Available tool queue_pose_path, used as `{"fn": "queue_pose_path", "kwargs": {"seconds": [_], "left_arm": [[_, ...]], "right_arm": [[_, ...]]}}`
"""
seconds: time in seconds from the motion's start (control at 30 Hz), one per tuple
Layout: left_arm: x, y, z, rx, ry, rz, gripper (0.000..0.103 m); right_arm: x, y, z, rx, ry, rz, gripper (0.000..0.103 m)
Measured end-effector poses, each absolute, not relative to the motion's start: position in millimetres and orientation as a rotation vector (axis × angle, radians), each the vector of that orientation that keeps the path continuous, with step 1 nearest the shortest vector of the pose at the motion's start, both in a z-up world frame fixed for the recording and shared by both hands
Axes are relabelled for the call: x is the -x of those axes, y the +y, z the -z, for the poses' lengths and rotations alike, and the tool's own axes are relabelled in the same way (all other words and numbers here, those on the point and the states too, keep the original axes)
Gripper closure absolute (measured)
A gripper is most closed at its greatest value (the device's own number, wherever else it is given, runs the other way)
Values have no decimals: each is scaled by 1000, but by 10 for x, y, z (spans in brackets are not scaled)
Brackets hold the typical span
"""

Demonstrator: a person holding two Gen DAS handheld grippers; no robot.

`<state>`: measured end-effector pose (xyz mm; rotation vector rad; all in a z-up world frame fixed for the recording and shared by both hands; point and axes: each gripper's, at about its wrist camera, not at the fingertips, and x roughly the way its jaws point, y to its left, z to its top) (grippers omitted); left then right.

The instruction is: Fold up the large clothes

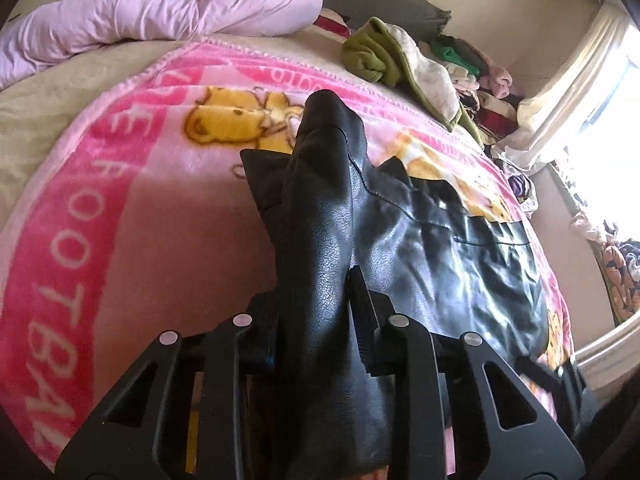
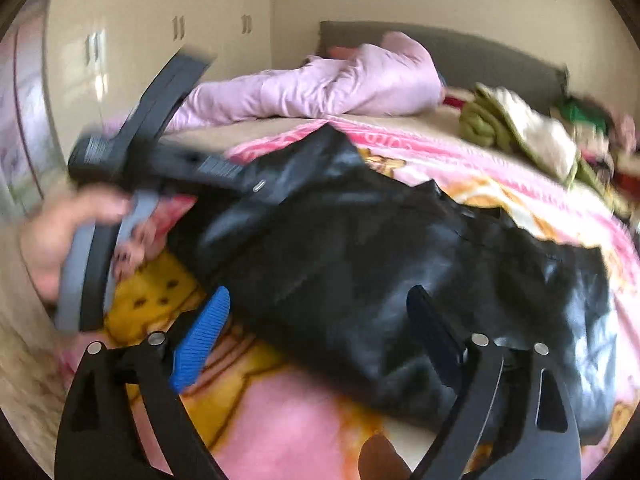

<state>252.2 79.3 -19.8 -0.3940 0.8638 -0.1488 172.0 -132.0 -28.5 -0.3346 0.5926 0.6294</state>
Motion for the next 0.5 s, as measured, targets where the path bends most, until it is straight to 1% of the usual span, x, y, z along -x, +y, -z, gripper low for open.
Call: {"fn": "queue_pose_path", "kwargs": {"seconds": [0.2,0.33,0.5], "left_arm": [[-2512,755,123,397,853,154,83],[-2495,735,70,397,845,161,83],[-2506,703,32,387,842,158,83]], "right_arm": [[-1627,-923,570,533,526,-551,11],[-1653,-766,695,601,492,-483,11],[-1693,-716,713,613,439,-432,12]]}}
